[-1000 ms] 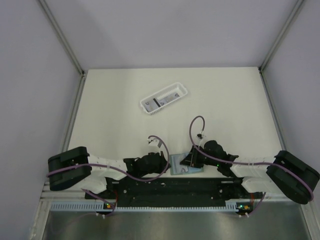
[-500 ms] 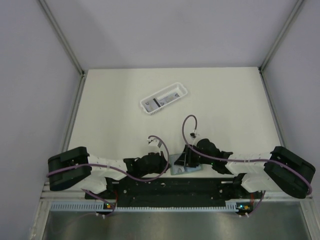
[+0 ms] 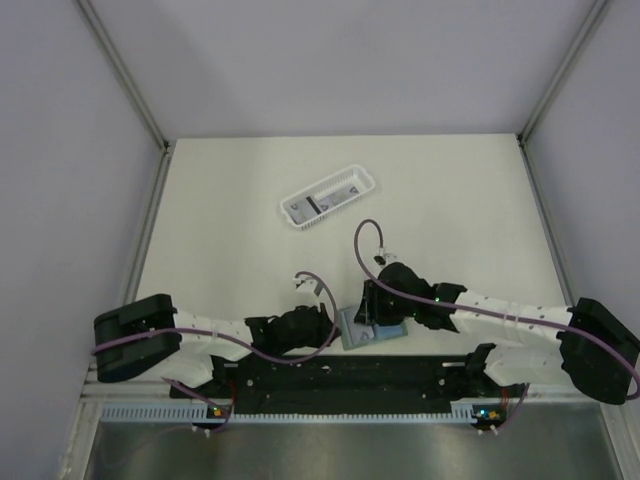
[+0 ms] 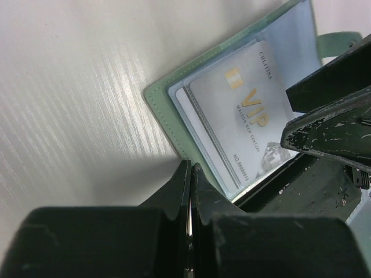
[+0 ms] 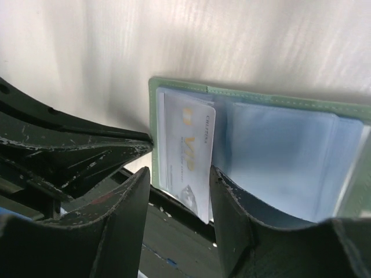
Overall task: Put the credit cards into the card holder
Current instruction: Insert the credit card into the card holder, then close the card holder at the center of the board.
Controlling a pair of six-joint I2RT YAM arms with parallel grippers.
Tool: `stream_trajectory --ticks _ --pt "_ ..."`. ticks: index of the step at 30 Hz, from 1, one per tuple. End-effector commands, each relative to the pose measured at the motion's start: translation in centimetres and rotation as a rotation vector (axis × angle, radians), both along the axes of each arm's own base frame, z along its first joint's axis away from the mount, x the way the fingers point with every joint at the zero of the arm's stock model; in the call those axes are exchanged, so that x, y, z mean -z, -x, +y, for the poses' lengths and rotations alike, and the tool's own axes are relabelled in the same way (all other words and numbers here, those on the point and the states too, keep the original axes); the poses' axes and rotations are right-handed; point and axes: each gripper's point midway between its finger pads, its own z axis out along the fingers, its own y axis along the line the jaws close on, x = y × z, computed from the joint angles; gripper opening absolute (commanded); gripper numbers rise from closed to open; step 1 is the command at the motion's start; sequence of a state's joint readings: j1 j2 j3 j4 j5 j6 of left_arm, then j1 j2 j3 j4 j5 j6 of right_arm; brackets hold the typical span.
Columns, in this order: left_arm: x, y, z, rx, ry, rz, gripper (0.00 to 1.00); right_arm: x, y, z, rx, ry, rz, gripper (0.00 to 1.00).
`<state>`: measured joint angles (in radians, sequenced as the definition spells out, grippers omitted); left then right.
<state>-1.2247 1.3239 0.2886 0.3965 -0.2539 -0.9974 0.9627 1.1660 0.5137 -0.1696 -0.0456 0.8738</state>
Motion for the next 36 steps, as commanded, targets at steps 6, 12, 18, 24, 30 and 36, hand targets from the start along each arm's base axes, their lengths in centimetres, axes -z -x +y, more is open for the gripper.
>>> stream_trajectory --ticks 6,12,18,24,30,36 --pt "-0.3 0.0 0.3 -0.01 0.02 -0.001 0.0 -0.2 -0.2 -2.9 0.012 0.212 -0.037 0.48" --pt "-0.1 0.1 0.0 0.003 0.011 0.0 0.0 -0.9 -1.4 -6.0 0.088 0.318 -0.121 0.47" --pt "0.0 0.2 -0.1 0.007 0.014 0.004 0.0 -2.5 -2.7 -8.5 0.137 0.402 -0.22 0.48" --pt "-0.1 0.2 -0.1 0.007 0.016 0.004 0.0 -3.1 -3.6 -9.9 0.16 0.472 -0.271 0.5" --pt "-0.1 0.2 -0.1 0.007 0.017 0.006 0.0 -1.8 -3.4 -10.4 0.155 0.554 -0.23 0.54" --pt "0.1 0.3 0.2 0.005 0.013 0.007 0.0 -0.4 -3.4 -10.3 0.147 0.598 -0.206 0.54"
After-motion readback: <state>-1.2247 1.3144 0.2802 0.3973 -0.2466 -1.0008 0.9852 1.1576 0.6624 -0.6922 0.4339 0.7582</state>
